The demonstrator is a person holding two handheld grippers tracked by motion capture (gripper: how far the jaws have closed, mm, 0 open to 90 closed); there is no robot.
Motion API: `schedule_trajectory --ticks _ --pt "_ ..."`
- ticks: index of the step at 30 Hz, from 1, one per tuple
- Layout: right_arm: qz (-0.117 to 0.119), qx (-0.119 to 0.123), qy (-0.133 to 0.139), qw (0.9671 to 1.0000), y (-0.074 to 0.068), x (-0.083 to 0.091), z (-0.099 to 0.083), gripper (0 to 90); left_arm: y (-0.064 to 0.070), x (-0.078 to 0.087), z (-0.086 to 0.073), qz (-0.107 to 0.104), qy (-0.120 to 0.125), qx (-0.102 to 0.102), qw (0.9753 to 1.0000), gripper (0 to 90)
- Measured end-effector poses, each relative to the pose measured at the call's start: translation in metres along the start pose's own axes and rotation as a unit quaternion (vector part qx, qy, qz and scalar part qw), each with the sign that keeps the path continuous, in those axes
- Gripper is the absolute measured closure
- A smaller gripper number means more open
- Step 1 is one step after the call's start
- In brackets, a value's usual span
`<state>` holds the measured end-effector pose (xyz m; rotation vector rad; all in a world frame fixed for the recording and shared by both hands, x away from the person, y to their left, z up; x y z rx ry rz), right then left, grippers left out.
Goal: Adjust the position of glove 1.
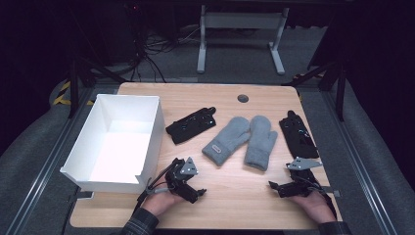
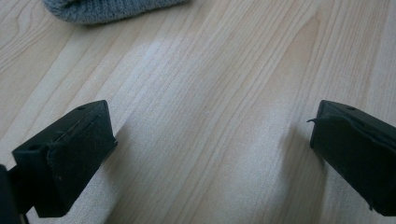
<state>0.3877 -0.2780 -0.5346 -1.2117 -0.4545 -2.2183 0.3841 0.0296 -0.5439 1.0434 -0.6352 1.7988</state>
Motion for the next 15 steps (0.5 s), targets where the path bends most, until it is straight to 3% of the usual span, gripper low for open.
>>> schedule_trajectory --ticks 7,15 --pt "0.0 0.0 0.0 1.0 -0.0001 0.0006 0.0 2.1 -0.0001 -0.0001 0.0002 -0.002 -0.001 0.005 1.0 0.1" --pt "0.008 0.015 -0.007 0.9998 -0.0045 0.0075 0.0093 25.9 0.0 -0.0002 0.0004 -0.001 0.0 0.006 1.0 0.1"
Point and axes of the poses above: each handheld gripper's, and its own axes: x roughly backward along the jaws, z roughly out of its top, y roughly to its right, the point moved 9 cm from there along -x, roughly forward along the jaws, and after that the axes turned 13 degrees about -y, right-handed, at the moved point
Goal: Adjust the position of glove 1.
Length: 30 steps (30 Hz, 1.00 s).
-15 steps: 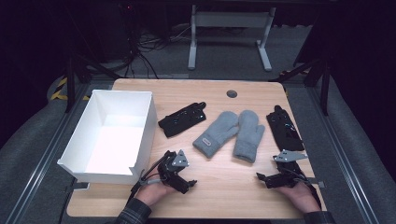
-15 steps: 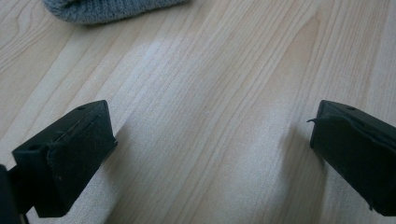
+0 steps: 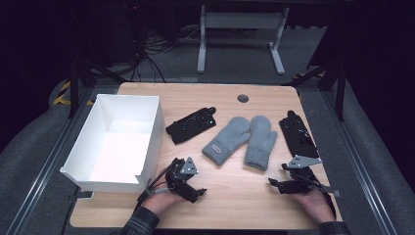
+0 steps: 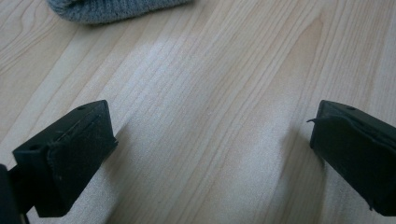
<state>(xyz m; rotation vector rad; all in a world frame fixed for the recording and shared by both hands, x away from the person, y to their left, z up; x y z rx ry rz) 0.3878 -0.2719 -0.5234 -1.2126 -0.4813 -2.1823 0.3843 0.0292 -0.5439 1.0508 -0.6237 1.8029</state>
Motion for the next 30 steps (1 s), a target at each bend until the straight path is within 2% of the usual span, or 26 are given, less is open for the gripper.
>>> schedule_trajectory --ticks 4,6,7,8,10,11,12,17,26,30 --pt "0.006 0.009 0.009 0.9999 -0.002 0.006 0.007 42.8 0.0 0.0 0.0 0.0 -0.001 -0.001 1.0 0.1" --pt "0.012 0.011 0.013 0.9998 -0.003 0.008 0.011 54.7 0.0 0.0 0.0 0.0 0.0 -0.001 1.0 0.1" --pt "0.012 0.011 0.013 0.9998 -0.003 0.008 0.011 54.7 0.0 0.0 0.0 0.0 0.0 -0.001 1.0 0.1" --pt "0.024 0.017 0.02 0.9994 -0.004 0.011 0.017 69.4 0.0 0.0 0.001 0.0 0.002 -0.005 1.0 0.1" --pt "0.028 0.024 0.031 0.9988 -0.004 0.016 0.024 79.1 0.0 0.0 0.001 0.0 0.001 -0.004 1.0 0.1" --pt "0.029 0.024 0.039 0.9985 -0.002 0.019 0.03 87.4 0.0 0.0 0.0 -0.001 -0.001 -0.001 1.0 0.1" --pt "0.033 0.027 0.048 0.998 -0.002 0.021 0.034 89.6 0.0 0.0 0.0 -0.001 -0.001 -0.001 1.0 0.1" --pt "0.037 0.035 0.052 0.9973 0.002 0.018 0.052 90.0 0.0 0.0 0.0 -0.001 0.0 -0.002 1.0 0.1" --pt "0.05 0.037 0.023 0.9978 0.005 -0.003 0.06 90.0 0.0 0.0 0.0 -0.001 -0.001 -0.003 1.0 0.2" --pt "0.06 0.04 0.024 0.9971 0.001 -0.007 0.066 90.0 0.0 0.0 0.0 0.001 0.0 -0.003 1.0 0.4"
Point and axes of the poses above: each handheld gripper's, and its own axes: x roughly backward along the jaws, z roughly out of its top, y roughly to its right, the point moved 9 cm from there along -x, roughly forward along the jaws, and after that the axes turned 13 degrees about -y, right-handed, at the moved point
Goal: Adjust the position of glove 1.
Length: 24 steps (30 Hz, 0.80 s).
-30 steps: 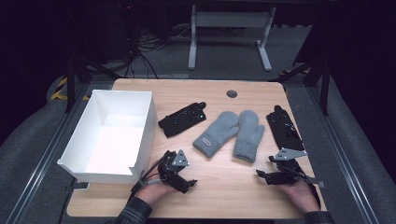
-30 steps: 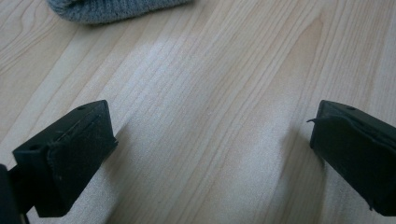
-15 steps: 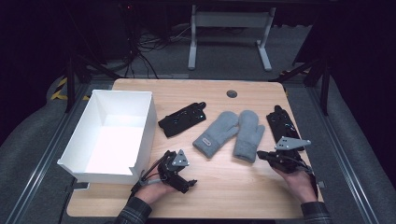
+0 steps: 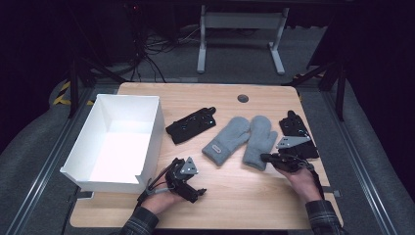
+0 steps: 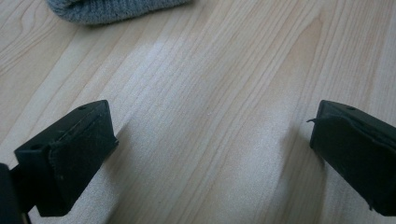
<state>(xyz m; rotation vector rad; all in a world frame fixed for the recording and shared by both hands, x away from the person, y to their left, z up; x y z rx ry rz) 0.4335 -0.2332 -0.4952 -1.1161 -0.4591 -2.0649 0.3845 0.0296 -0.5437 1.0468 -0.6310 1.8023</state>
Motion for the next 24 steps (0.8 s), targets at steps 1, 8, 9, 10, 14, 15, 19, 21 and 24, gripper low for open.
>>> schedule_trajectory --ticks 1,8,9,10,14,15,19,21,24 --pt "0.002 0.002 0.001 1.0 -0.001 -0.001 0.002 90.0 0.0 0.0 0.0 0.0 -0.001 0.0 1.0 0.4" --pt "0.017 0.019 -0.003 0.9997 -0.016 -0.013 0.017 90.0 0.0 0.0 0.0 -0.003 -0.002 -0.001 1.0 0.2" --pt "0.019 0.022 -0.003 0.9996 -0.018 -0.014 0.019 90.0 0.0 0.0 0.0 -0.003 -0.002 -0.001 1.0 0.2" --pt "0.019 0.022 -0.003 0.9996 -0.018 -0.014 0.019 90.0 0.0 0.0 0.0 -0.003 -0.002 -0.001 1.0 0.2" --pt "0.025 0.032 -0.006 0.9992 -0.025 -0.019 0.025 90.0 0.0 0.0 0.0 -0.003 -0.002 -0.001 1.0 0.2" --pt "0.025 0.036 -0.005 0.999 -0.026 -0.019 0.026 90.0 0.0 0.0 0.0 -0.003 -0.002 -0.001 1.0 0.2" --pt "0.021 0.024 0.017 0.9993 -0.015 -0.007 0.029 90.0 0.0 0.0 0.0 -0.002 -0.002 0.0 1.0 0.3" --pt "0.011 0.015 0.024 0.9995 -0.006 -0.002 0.03 90.0 0.0 0.0 0.0 -0.001 -0.002 0.0 1.0 0.3" --pt "0.004 0.007 0.032 0.9995 0.005 0.0 0.034 90.0 0.0 0.0 -0.001 -0.001 -0.004 0.002 1.0 0.3"
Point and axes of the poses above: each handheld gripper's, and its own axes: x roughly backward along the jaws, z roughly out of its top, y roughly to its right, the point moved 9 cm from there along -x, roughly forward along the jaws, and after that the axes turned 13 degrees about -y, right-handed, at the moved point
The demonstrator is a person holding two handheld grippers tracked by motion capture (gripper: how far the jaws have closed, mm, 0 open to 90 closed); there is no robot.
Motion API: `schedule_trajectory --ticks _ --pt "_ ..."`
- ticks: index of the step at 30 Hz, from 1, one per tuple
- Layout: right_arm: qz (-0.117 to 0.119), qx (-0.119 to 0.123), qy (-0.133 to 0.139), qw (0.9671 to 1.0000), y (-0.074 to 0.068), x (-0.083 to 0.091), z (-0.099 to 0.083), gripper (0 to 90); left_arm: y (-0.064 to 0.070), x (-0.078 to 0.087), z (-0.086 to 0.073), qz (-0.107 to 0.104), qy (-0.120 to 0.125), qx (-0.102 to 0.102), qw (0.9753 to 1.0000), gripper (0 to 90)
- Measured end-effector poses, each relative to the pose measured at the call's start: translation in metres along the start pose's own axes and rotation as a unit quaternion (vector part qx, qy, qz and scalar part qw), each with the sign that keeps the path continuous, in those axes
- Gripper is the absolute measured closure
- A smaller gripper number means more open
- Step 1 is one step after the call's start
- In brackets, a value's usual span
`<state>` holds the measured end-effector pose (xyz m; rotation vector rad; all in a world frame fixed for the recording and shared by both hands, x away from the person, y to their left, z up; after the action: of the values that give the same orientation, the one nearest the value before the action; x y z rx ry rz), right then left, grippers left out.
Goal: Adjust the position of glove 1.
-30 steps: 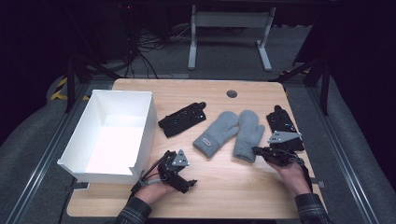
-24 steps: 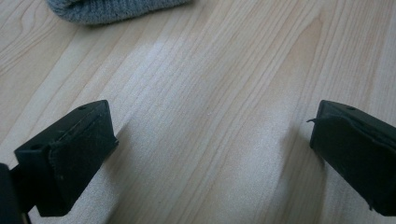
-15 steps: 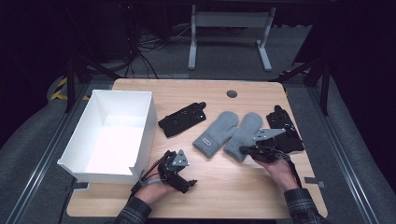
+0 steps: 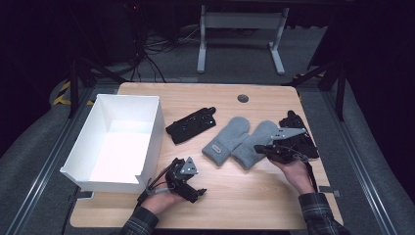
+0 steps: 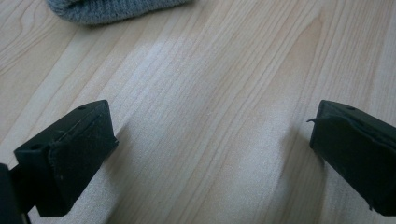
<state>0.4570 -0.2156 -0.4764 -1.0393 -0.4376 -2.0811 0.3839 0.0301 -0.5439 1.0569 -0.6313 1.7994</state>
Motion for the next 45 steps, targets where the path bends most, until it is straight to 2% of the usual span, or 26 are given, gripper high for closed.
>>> schedule_trajectory --ticks 6,12,15,17,21,26,34,45 --pt "-0.012 -0.006 -0.002 0.9999 0.016 -0.011 0.006 90.0 0.0 0.0 0.001 -0.001 0.003 -0.002 1.0 0.2" --pt "-0.025 -0.021 -0.016 0.9993 0.03 -0.025 0.001 90.0 0.0 -0.001 0.001 -0.001 0.005 -0.003 1.0 0.2" --pt "-0.024 -0.024 -0.033 0.9989 0.033 -0.034 -0.005 90.0 0.0 0.0 0.001 0.0 0.002 -0.003 1.0 0.2" --pt "-0.027 -0.017 -0.044 0.9985 0.033 -0.041 -0.007 90.0 0.0 0.0 0.001 0.0 0.001 -0.003 1.0 0.2" --pt "-0.015 -0.021 -0.039 0.9989 0.033 -0.043 -0.009 90.0 0.0 0.0 0.0 -0.001 -0.001 0.0 1.0 0.2" --pt "-0.005 -0.013 -0.046 0.9988 0.029 -0.041 -0.011 90.0 0.0 0.0 0.0 0.0 -0.001 0.0 1.0 0.2" --pt "0.015 0.007 -0.054 0.9984 0.01 -0.035 -0.02 90.0 0.0 0.0 0.001 0.001 0.002 -0.001 1.0 0.2" --pt "0.019 0.02 -0.06 0.9978 -0.017 -0.032 -0.026 90.0 0.0 0.0 0.001 0.001 0.002 0.001 1.0 0.1"
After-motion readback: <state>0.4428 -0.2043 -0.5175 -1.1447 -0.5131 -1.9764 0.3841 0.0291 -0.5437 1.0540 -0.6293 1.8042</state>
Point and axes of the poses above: each handheld gripper's, and its own axes: x roughly backward along the jaws, z roughly out of its top, y roughly to its right, the point moved 9 cm from there along -x, roughly forward along the jaws, and after that the axes turned 13 degrees about -y, right-handed, at the moved point
